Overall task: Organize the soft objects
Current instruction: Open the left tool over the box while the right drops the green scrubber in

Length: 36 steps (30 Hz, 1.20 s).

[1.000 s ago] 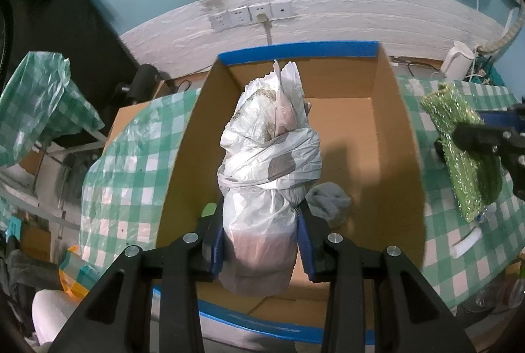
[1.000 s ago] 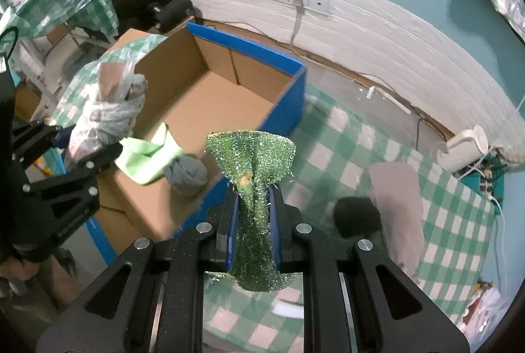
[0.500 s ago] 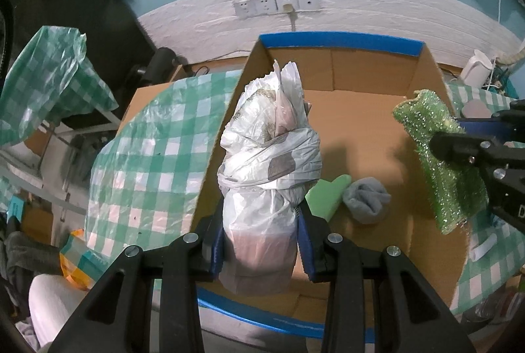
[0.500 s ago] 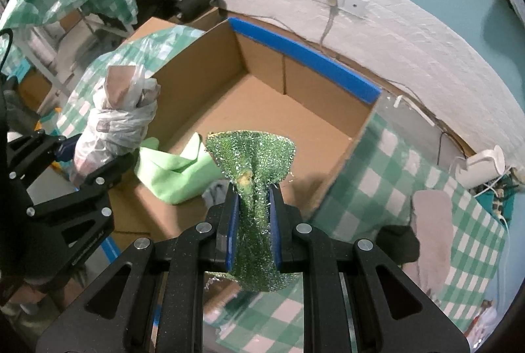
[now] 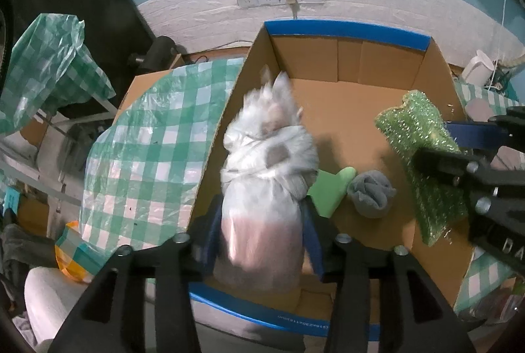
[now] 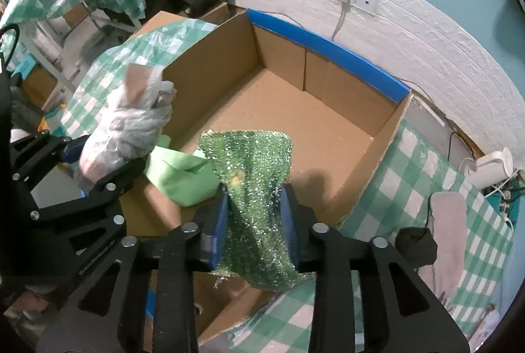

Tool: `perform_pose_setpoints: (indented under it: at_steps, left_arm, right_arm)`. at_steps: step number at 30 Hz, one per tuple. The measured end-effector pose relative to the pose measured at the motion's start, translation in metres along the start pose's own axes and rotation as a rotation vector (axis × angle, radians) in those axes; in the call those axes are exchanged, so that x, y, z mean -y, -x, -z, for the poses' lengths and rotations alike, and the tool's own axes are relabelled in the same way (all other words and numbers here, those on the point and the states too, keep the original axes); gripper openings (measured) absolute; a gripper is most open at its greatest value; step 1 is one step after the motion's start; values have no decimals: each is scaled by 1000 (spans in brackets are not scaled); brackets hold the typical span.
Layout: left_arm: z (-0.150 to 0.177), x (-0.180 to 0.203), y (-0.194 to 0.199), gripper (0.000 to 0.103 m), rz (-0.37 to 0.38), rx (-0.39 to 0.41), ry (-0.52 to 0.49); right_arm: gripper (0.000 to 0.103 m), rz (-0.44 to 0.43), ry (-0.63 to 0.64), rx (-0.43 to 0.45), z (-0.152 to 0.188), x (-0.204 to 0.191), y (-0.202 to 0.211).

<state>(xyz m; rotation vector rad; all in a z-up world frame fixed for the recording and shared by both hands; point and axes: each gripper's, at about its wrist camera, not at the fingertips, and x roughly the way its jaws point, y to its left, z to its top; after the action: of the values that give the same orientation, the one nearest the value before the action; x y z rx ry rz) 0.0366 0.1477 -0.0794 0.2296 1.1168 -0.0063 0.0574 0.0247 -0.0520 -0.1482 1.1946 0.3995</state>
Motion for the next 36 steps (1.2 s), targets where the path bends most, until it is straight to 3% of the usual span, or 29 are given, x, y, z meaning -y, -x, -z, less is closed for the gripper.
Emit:
perform_pose_setpoints:
  at_steps: [2, 5, 36]
  left_arm:
    - [-1, 0, 2, 62, -1, 7, 4]
    - [-2, 0, 5, 67, -2, 28, 8]
    - [-8, 36, 36, 67, 44, 104, -53]
  right_arm:
    - [57, 10, -7, 5, 0, 0, 0]
    - [63, 37, -3, 13, 1, 0, 1]
    - [63, 64, -118, 80, 32, 54, 43]
